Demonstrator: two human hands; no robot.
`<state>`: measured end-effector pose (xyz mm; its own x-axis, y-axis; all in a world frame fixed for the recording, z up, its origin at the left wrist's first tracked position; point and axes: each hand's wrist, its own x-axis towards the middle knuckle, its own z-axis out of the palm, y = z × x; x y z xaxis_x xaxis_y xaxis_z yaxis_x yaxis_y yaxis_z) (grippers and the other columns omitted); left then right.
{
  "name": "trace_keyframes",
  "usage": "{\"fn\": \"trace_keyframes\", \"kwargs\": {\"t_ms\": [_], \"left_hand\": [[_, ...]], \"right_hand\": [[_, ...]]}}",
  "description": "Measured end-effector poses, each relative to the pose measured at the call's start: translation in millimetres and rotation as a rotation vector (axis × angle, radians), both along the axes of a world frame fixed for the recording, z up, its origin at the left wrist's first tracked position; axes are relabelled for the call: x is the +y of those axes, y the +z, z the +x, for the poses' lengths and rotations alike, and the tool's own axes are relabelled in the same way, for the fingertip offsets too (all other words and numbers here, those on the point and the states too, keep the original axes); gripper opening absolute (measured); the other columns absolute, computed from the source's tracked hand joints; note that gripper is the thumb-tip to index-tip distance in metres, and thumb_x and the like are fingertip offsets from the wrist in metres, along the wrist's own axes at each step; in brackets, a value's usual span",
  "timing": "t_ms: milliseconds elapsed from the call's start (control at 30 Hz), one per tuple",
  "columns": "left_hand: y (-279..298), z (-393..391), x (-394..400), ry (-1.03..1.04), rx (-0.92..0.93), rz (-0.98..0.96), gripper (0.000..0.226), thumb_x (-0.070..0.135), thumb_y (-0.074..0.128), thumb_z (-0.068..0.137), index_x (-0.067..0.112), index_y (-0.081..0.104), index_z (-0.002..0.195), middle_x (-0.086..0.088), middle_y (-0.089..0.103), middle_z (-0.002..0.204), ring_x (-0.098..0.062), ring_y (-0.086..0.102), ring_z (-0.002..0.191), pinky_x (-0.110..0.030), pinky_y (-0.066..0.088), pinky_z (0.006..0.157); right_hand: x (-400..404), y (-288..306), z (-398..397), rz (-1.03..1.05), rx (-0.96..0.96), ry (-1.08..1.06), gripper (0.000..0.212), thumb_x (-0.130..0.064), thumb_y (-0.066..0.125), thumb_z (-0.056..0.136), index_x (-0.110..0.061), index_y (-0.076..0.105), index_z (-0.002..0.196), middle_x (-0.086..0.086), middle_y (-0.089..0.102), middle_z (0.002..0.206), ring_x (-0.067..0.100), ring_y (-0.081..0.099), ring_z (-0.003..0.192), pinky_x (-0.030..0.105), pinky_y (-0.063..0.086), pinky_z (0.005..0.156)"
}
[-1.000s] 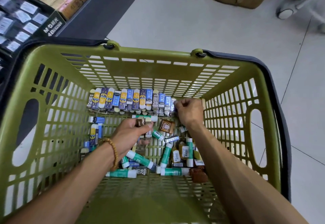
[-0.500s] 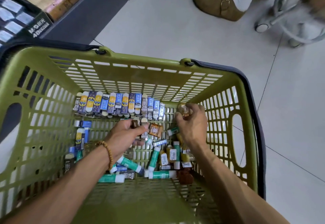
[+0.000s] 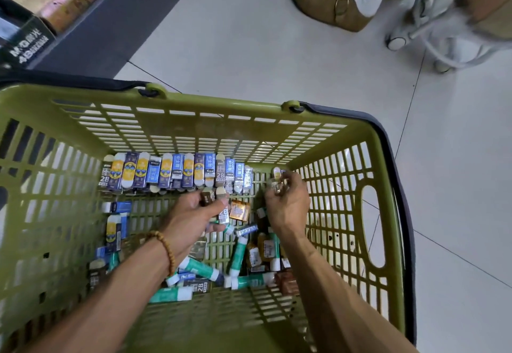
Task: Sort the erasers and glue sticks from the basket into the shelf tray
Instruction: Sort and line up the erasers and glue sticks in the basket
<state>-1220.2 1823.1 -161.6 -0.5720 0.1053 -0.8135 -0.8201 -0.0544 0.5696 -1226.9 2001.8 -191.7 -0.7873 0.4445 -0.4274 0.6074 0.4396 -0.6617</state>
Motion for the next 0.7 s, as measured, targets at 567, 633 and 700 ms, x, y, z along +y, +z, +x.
{"fn": "trace_keyframes", "kwargs": {"t_ms": [567,633,700], "left_hand": [[4.1,-5.2,-3.0,-0.008,0.046,0.027,0.024,0.020,0.067,0.086,0.010,0.067,0.107,0.004,0.071,0.106,-0.004,0.069,0.082,-0.028,0.059,0.073],[3.1,-5.5,-2.9,0.013,0.043,0.042,0.023,0.018,0.067,0.085,0.009,0.067,0.106,0.004,0.071,0.105,-0.006,0.069,0.085,-0.024,0.058,0.068],[3.7,-7.0,-1.5,0.032,0.047,0.056,0.021,0.014,0.067,0.086,0.008,0.067,0.106,0.003,0.071,0.104,-0.009,0.067,0.092,-0.019,0.055,0.062]], "right_hand": [[-6.3,6.4,8.9,0.093,-0.107,-0.003,0.055,-0.033,0.074,0.087,-0.014,0.051,0.134,-0.008,0.062,0.111,0.010,0.065,0.096,0.025,0.058,0.085],[-6.6,-5.9,2.7,0.157,-0.109,-0.036,0.056,-0.034,0.072,0.088,-0.013,0.049,0.135,-0.005,0.059,0.119,0.012,0.061,0.102,0.034,0.055,0.095],[-7.6,-13.9,-4.9,0.211,-0.135,-0.089,0.043,-0.031,0.072,0.089,-0.014,0.055,0.125,-0.001,0.064,0.113,0.015,0.064,0.094,0.037,0.058,0.089]]}}
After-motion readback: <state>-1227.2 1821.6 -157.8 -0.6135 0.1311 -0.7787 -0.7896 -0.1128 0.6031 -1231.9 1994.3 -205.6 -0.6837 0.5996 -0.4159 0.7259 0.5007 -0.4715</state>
